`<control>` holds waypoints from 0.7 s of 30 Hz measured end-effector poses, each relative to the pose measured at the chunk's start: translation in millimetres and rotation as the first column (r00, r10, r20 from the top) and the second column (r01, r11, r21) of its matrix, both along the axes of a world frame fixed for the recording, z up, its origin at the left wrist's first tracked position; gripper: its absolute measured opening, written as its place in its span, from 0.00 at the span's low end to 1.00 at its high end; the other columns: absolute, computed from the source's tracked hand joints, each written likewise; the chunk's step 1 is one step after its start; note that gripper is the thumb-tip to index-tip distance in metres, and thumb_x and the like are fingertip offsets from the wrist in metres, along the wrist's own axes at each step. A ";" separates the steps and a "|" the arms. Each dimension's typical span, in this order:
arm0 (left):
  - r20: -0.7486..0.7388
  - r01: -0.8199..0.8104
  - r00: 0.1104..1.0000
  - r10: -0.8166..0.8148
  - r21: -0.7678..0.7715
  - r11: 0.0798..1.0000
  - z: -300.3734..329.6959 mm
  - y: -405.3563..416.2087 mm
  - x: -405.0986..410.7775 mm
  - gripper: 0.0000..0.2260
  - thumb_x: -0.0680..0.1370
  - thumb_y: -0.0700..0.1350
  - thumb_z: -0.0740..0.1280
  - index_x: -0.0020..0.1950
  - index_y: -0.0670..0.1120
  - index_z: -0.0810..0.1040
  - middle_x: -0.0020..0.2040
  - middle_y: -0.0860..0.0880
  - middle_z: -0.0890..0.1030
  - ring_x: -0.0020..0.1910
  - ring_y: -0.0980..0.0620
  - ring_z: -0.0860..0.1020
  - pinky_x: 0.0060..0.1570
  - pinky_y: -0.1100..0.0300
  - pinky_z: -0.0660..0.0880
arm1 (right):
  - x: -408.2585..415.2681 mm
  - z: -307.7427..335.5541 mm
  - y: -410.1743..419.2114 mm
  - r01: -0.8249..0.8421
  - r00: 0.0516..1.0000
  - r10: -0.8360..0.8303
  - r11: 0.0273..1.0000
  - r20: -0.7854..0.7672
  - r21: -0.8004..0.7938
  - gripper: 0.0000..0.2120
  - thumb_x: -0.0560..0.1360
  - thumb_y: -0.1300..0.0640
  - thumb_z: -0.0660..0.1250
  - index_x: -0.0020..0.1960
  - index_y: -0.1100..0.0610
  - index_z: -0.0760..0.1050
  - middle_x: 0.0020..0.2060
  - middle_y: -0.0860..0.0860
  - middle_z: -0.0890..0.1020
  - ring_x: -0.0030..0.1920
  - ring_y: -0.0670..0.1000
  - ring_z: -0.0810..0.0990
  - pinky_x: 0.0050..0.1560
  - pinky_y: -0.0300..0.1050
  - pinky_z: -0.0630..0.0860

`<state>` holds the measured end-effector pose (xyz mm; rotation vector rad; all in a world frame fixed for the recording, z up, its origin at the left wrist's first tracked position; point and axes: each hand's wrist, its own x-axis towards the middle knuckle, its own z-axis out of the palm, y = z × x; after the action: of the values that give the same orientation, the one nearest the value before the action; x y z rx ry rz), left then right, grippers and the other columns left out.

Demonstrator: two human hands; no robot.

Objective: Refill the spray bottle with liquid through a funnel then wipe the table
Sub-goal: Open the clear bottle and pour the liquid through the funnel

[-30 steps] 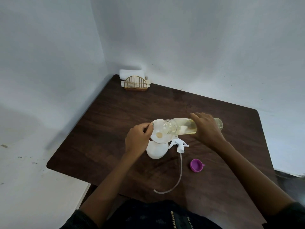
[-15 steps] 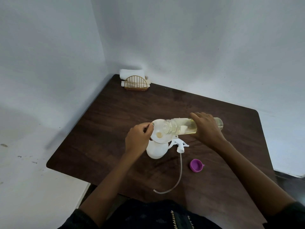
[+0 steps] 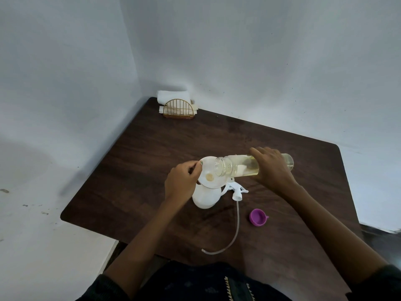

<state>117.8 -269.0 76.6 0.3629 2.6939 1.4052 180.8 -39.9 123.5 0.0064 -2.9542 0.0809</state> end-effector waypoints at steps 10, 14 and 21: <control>0.018 0.006 1.000 -0.006 0.005 1.000 4.8 -0.2 2.1 0.19 0.79 0.51 0.61 0.28 0.52 0.69 0.23 0.53 0.71 0.31 0.49 0.79 0.30 0.60 0.62 | -1.0 -3.0 1.9 0.005 1.000 -0.005 1.000 -0.015 0.008 0.21 0.59 0.60 0.78 0.50 0.58 0.75 0.40 0.54 0.80 0.39 0.57 0.76 0.42 0.50 0.70; 0.007 0.015 1.000 -0.015 0.010 1.000 5.0 -0.7 2.1 0.19 0.79 0.51 0.61 0.27 0.52 0.69 0.23 0.54 0.70 0.31 0.49 0.79 0.30 0.60 0.62 | -0.7 -2.4 1.0 0.003 1.000 -0.003 1.000 -0.013 0.009 0.21 0.61 0.60 0.77 0.51 0.58 0.75 0.42 0.54 0.80 0.41 0.56 0.76 0.44 0.50 0.70; 0.001 0.012 1.000 -0.012 0.005 1.000 5.5 -1.1 2.3 0.17 0.79 0.50 0.61 0.29 0.51 0.71 0.24 0.53 0.71 0.30 0.50 0.78 0.29 0.61 0.62 | -1.8 -3.2 1.1 0.003 1.000 -0.003 1.000 -0.008 0.002 0.21 0.60 0.61 0.77 0.51 0.58 0.75 0.42 0.54 0.80 0.41 0.56 0.76 0.44 0.49 0.69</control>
<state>120.1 -270.0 82.1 0.3777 2.6834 1.4095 179.1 -38.9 120.2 0.0032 -2.9465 0.0782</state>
